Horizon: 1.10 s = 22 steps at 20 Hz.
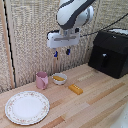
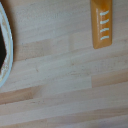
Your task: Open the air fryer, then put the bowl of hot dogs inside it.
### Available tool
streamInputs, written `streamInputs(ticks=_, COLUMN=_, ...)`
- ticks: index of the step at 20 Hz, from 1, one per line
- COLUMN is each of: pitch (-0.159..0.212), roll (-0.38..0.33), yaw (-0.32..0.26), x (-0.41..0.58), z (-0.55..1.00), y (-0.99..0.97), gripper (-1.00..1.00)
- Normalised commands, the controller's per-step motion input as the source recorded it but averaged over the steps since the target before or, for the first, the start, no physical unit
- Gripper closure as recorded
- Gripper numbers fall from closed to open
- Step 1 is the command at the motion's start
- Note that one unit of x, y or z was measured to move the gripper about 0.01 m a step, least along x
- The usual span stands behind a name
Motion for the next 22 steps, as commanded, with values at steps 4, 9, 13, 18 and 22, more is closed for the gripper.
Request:
streamInputs(ticks=4, pitch=0.000, roll=-0.045, yaw=-0.375, x=0.049, z=0.06, y=-0.01, gripper=-1.00)
streamInputs(ticks=9, pitch=0.000, roll=-0.045, yaw=-0.375, x=0.056, z=0.06, y=-0.01, gripper=-1.00)
streamInputs(ticks=13, pitch=0.003, roll=-0.079, yaw=-0.375, x=0.039, z=0.05, y=-0.02, gripper=-1.00)
streamInputs(ticks=18, pitch=0.007, roll=-0.227, yaw=-0.287, x=0.003, z=0.02, y=-0.01, gripper=-1.00)
streamInputs(ticks=22, pitch=0.000, roll=-0.368, yaw=-0.140, x=-0.016, z=0.02, y=0.00, gripper=-1.00)
